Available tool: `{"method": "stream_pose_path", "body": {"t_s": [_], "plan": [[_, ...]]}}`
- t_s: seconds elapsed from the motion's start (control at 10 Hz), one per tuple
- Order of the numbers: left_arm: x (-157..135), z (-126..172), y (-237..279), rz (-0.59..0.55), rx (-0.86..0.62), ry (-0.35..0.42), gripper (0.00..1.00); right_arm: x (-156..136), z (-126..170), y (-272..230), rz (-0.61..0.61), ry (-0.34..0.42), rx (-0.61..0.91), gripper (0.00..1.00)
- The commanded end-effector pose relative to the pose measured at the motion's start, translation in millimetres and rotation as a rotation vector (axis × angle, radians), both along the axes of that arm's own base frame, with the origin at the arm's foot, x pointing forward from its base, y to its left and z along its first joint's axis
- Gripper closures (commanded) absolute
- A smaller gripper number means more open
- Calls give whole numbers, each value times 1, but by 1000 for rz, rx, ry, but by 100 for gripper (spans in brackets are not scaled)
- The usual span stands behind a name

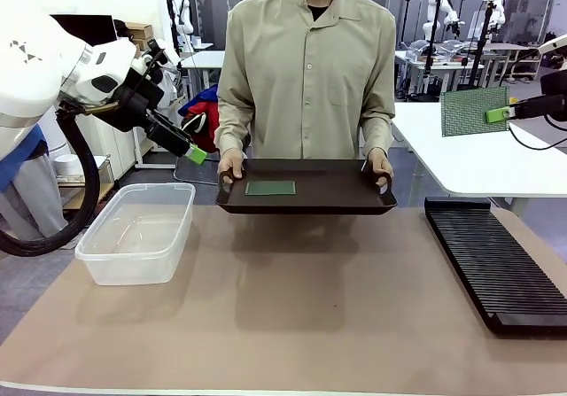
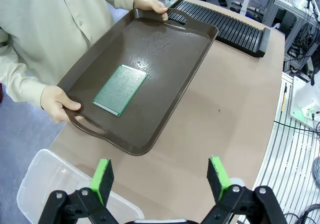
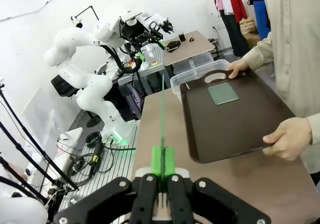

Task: Sort PCBs into racks and boxes based on the side picked up.
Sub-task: If the short side of the Blank PCB is picked up, insert it into the PCB Rack ; if the long side is picked up, place it in the Organizing box.

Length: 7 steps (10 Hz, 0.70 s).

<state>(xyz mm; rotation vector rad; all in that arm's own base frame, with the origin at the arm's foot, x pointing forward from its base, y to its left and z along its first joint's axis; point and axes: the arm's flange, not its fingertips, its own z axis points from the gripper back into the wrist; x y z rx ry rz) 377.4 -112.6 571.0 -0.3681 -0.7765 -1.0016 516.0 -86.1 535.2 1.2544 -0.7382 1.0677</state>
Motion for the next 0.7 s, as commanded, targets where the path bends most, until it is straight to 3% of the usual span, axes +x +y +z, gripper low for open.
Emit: {"method": "stream_pose_path", "body": {"t_s": [0.0, 0.2, 0.3, 0.5, 0.6], "plan": [[0, -1, 1, -6, 3, 2, 0, 5, 2, 3, 5, -5, -6, 98], [0, -1, 1, -6, 3, 2, 0, 1, 1, 1, 3, -2, -1, 98], [0, -1, 1, -6, 3, 2, 0, 11, -3, -13, 98, -29, 27, 98], [0, -1, 1, -6, 3, 2, 0, 11, -9, -40, 141, -128, 16, 98], [0, -1, 1, -6, 3, 2, 0, 10, -11, -52, 173, -244, 3, 98]]}}
